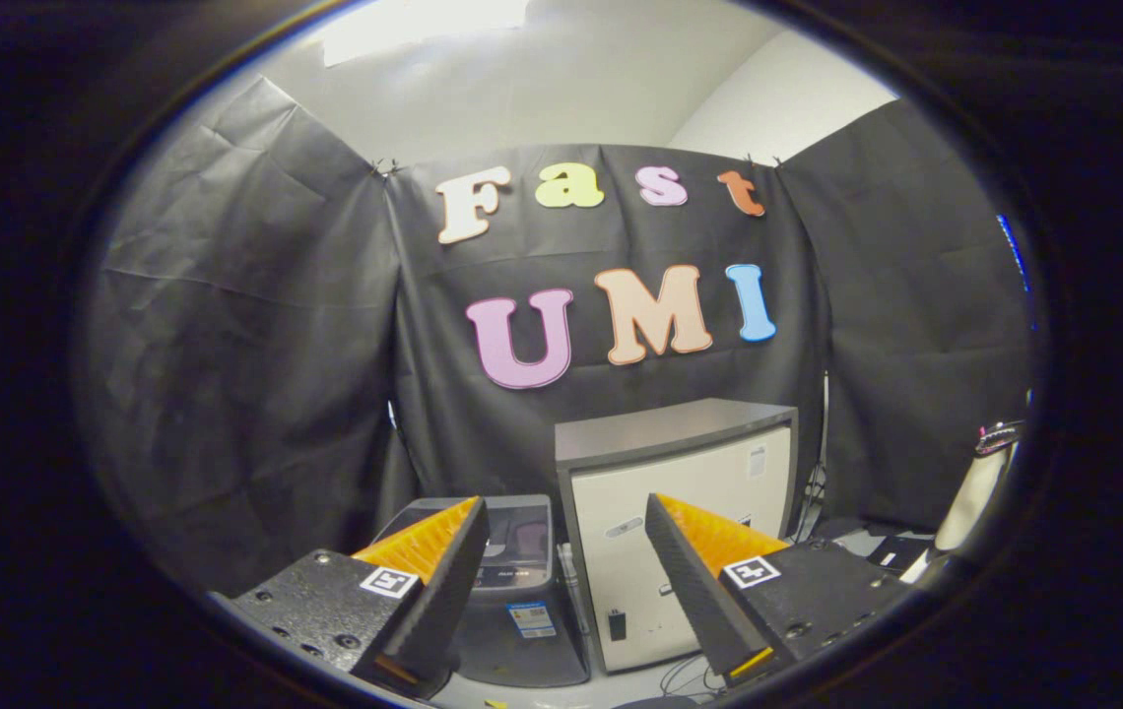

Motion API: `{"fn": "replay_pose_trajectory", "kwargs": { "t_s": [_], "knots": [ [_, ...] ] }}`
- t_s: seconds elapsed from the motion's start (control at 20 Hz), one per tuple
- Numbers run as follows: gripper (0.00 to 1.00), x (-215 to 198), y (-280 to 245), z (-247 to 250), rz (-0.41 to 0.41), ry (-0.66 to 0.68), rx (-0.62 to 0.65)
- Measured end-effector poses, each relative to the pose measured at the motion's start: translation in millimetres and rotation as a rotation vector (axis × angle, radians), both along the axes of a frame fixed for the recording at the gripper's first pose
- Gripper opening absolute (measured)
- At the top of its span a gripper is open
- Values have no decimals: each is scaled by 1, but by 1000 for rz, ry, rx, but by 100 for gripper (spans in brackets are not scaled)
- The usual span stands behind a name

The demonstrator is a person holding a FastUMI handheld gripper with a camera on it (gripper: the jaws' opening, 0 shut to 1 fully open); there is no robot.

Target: Put the clothes into the washing machine and then close the washing machine lid.

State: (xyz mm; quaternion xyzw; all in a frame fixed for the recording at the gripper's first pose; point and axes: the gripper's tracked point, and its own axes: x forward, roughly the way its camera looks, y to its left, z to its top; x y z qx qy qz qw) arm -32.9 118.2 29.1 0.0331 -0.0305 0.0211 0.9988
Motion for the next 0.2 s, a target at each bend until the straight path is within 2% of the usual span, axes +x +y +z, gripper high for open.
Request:
{"fn": "replay_pose_trajectory", "kwargs": {
  "t_s": [0.2],
  "knots": [
    [97,1,10,3,20,-23,-12]
  ]
}}
